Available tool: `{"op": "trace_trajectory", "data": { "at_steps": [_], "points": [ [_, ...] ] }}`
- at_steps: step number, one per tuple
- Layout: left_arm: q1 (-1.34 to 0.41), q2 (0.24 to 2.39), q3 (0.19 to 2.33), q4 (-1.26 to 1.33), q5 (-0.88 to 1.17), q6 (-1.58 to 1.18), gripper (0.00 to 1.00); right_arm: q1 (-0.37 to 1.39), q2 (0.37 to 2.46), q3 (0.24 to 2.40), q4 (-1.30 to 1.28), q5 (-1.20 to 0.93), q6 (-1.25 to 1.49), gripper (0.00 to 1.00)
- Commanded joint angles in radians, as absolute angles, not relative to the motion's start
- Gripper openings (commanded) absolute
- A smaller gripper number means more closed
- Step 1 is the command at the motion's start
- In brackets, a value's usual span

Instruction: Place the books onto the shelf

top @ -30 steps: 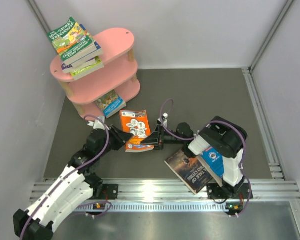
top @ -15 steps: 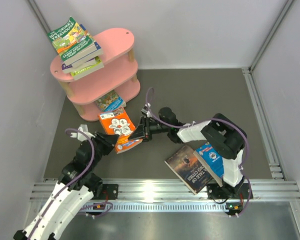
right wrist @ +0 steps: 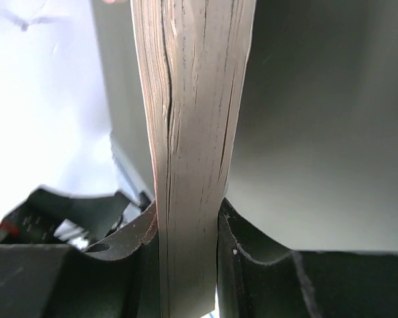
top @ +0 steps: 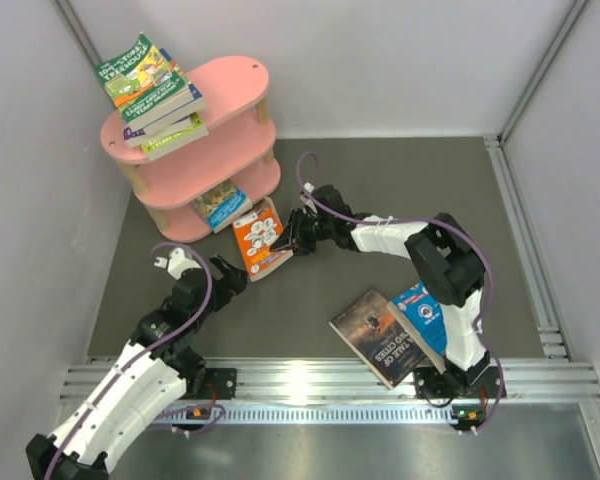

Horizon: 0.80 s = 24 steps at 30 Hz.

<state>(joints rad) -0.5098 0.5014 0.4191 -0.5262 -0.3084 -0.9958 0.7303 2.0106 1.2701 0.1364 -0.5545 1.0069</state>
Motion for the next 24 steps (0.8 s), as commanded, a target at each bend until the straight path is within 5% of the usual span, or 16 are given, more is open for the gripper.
{"op": "trace_trajectory", "data": {
  "at_steps": [1,17,24],
  "points": [
    [-0.512,0.491,0.459,-0.520,-0.321,-0.951,0.99,0.727,2.019,1.391,0.167,-0.537,0.969,0.00],
    [-0.512,0.416,0.505,-0.629,-0.321,-0.936,0.99,0.683,1.784,1.285,0.008,-0.485,0.884,0.00],
    [-0.512,0.547,0.817,-0.817,-0.398,-0.803,0.99,0.672,1.834,1.385,0.003,-0.500,0.887,0.00]
  ]
}}
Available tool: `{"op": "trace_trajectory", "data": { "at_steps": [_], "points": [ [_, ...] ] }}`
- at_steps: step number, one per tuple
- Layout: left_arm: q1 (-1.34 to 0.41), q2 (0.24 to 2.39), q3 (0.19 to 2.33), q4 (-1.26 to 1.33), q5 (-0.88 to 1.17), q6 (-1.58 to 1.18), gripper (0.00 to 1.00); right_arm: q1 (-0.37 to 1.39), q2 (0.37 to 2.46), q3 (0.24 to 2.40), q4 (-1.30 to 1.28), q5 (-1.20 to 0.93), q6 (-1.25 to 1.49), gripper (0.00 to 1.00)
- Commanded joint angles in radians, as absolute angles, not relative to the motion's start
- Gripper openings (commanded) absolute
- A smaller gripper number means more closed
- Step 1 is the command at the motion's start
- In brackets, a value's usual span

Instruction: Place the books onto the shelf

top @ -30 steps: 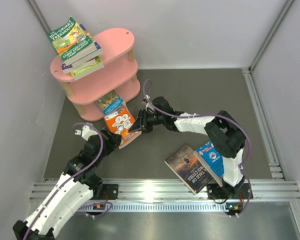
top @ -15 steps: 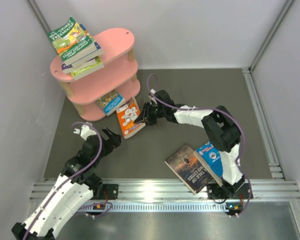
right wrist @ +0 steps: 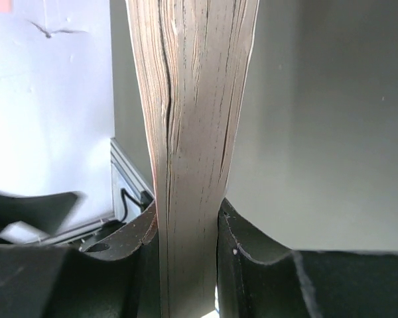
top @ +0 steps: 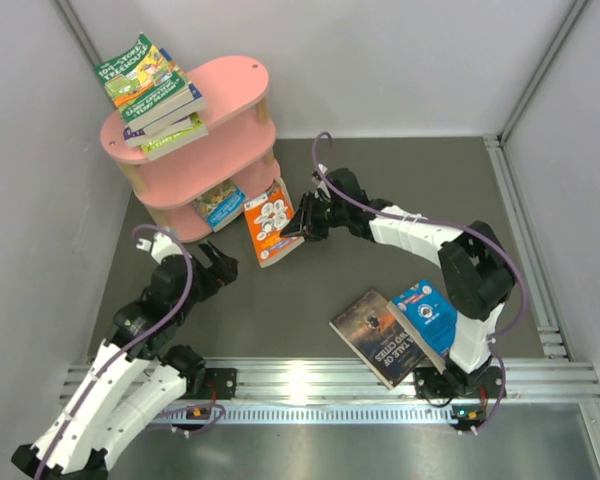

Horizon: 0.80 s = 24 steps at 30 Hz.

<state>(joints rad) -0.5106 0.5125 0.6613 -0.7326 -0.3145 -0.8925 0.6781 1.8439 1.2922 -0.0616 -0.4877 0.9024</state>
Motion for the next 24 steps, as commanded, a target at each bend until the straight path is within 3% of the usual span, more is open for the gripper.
{"op": "trace_trajectory", "data": {
  "at_steps": [1,15,24],
  "points": [
    [-0.512,0.581,0.848,-0.842,-0.423,-0.789,0.99,0.672,1.850,1.403,0.003,-0.502,0.888,0.00],
    [-0.512,0.534,0.950,-0.939,-0.566,-0.673,0.99,0.673,2.106,1.701,0.003,-0.537,0.972,0.00],
    [-0.512,0.526,0.942,-0.908,-0.569,-0.640,0.99,0.715,2.333,2.040,-0.044,-0.554,1.035,0.00]
  ]
}}
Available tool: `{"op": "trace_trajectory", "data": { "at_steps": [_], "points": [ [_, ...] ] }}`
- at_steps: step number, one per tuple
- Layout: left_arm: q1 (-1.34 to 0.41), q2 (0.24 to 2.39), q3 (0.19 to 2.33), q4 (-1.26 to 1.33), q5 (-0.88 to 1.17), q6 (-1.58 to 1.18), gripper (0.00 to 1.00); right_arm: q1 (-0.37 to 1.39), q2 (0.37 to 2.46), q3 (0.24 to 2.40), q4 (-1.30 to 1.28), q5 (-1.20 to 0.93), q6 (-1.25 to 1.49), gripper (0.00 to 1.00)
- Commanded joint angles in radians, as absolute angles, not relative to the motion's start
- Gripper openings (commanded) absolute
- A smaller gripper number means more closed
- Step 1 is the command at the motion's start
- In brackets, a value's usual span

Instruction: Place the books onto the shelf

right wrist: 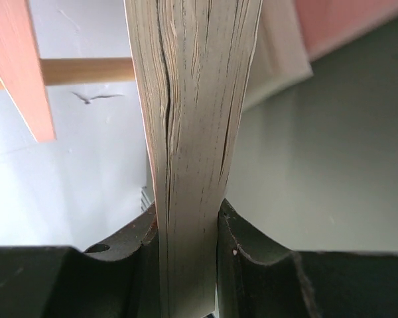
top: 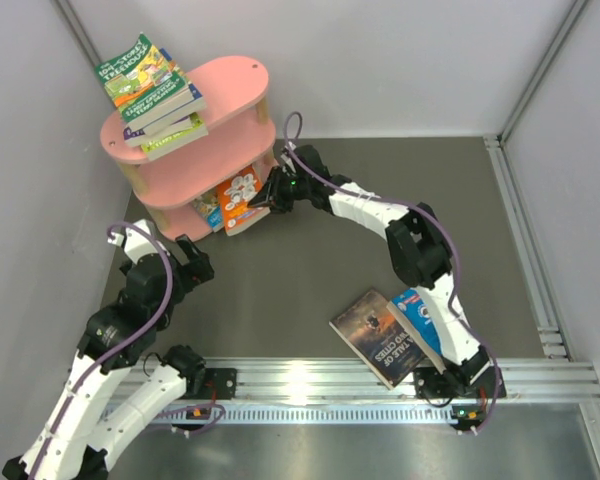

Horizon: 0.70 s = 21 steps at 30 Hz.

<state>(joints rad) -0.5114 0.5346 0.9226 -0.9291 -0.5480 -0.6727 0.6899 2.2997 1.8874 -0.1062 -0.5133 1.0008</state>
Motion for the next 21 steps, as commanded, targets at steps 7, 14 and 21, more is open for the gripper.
{"op": "trace_trajectory", "data": {
  "at_steps": [7,14,21],
  "points": [
    [-0.512,0.522,0.919,-0.884,-0.561,-0.630,0.99,0.718,2.483,2.192,-0.048,-0.571,1.075,0.33],
    [-0.512,0.522,0.910,-0.873,-0.560,-0.627,0.99,0.698,2.493,2.158,-0.032,-0.568,1.060,0.66],
    [-0.512,0.520,0.900,-0.865,-0.560,-0.629,0.99,0.677,2.385,1.949,-0.017,-0.551,1.017,0.68]
  ]
}}
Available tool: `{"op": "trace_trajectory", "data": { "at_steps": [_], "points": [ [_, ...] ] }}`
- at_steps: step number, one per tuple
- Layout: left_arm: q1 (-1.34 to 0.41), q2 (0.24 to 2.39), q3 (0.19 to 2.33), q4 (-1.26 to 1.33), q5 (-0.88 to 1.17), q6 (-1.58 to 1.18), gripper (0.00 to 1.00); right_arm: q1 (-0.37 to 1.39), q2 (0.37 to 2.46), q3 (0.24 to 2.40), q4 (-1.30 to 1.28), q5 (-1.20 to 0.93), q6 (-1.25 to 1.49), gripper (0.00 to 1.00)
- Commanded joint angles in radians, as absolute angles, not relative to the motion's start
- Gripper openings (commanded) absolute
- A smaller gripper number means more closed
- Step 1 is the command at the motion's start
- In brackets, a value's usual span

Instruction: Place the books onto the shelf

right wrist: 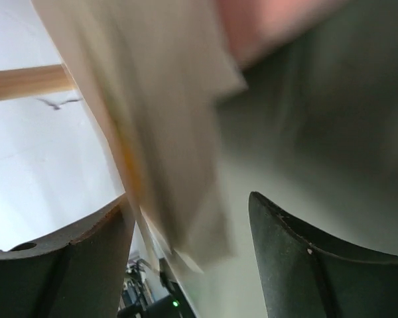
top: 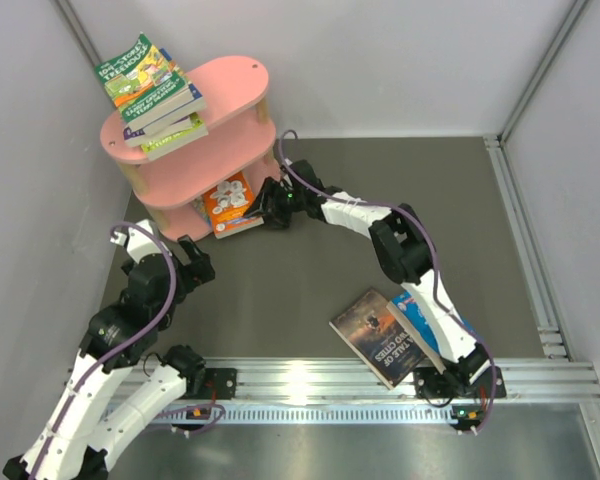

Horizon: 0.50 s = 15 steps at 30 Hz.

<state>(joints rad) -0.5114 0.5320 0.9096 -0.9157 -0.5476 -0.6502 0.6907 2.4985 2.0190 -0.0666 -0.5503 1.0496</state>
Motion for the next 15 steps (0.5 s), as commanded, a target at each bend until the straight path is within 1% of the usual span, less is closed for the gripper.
{"op": "trace_trajectory", "data": {
  "at_steps": [1,6,10,13,15],
  "points": [
    [-0.512,0.517,0.899,-0.865,-0.560,-0.629,0.99,0.676,2.370,1.925,-0.015,-0.548,1.008,0.68],
    [-0.512,0.514,0.894,-0.859,-0.558,-0.629,0.99,0.675,2.298,1.813,-0.009,-0.537,0.979,0.69],
    [-0.512,0.512,0.891,-0.859,-0.558,-0.629,0.99,0.675,2.272,1.775,-0.008,-0.538,0.980,0.68],
    [-0.512,0.508,0.888,-0.858,-0.558,-0.629,0.99,0.673,2.272,1.778,0.021,-0.541,0.986,0.63],
    [-0.512,0.503,0.888,-0.857,-0.558,-0.627,0.99,0.675,2.281,1.792,0.023,-0.545,0.989,0.56]
  ]
}}
